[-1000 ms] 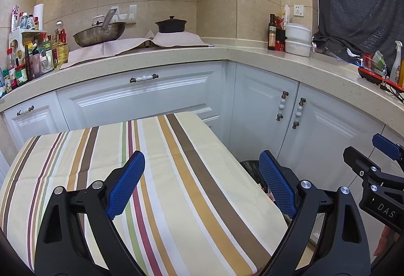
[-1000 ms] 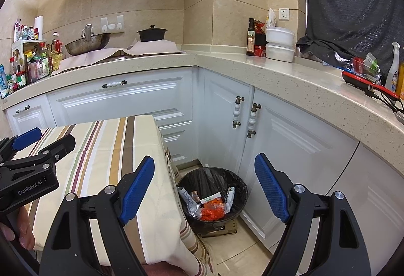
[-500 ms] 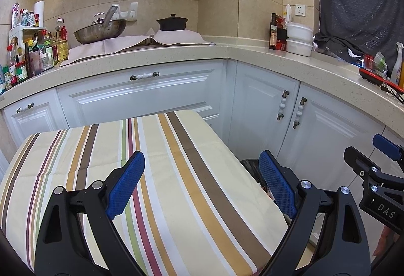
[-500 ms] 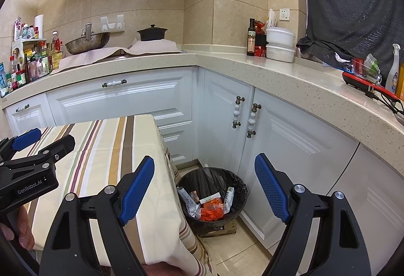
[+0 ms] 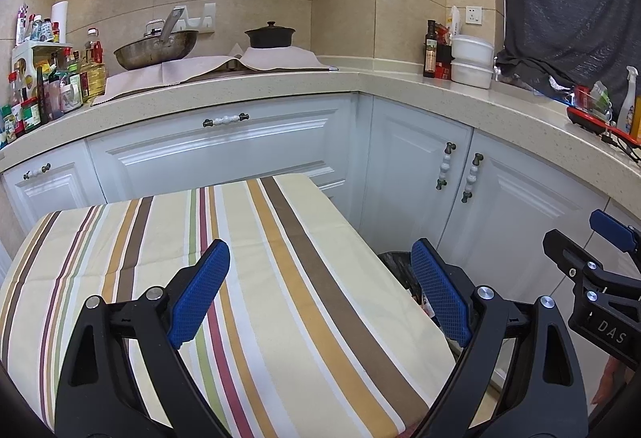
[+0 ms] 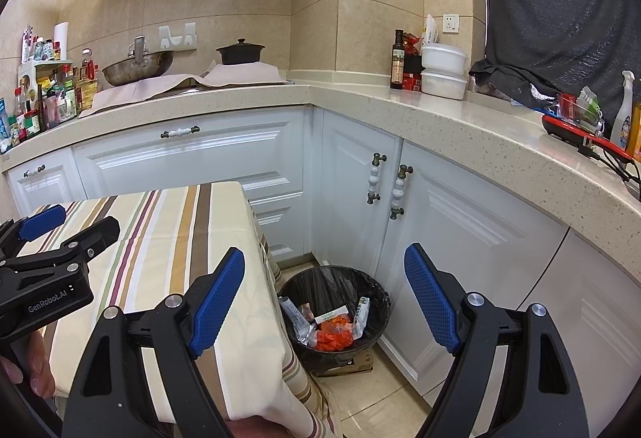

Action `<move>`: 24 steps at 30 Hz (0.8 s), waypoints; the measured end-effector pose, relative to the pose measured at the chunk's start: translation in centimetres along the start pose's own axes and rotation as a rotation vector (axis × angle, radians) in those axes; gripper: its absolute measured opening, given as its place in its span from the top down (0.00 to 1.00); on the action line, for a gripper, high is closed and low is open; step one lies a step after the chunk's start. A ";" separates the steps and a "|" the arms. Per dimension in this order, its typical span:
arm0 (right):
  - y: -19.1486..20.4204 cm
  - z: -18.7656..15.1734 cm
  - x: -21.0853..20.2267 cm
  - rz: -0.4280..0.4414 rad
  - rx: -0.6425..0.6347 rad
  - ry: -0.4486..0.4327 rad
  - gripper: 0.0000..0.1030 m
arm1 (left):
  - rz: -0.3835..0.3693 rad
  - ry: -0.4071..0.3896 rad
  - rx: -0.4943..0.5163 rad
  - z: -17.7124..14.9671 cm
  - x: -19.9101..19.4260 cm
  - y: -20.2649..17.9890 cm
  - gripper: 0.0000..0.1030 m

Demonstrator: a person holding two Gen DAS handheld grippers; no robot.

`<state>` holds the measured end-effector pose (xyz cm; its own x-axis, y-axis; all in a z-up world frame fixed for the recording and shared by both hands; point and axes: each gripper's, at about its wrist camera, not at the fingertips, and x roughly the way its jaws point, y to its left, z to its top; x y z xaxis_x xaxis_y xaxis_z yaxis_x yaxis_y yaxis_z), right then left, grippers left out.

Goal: Collect trash

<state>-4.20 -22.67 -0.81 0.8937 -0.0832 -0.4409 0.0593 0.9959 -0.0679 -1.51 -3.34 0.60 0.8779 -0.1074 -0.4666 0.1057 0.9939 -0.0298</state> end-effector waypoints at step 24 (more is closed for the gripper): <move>-0.6 -0.1 0.2 -0.001 -0.002 0.004 0.22 | -0.018 0.010 0.010 -0.3 0.3 -0.7 0.05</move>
<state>-4.11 -23.32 -0.89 0.8918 -0.0848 -0.4444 0.0597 0.9957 -0.0702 -1.42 -4.10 0.21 0.8710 -0.1246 -0.4753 0.1260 0.9916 -0.0291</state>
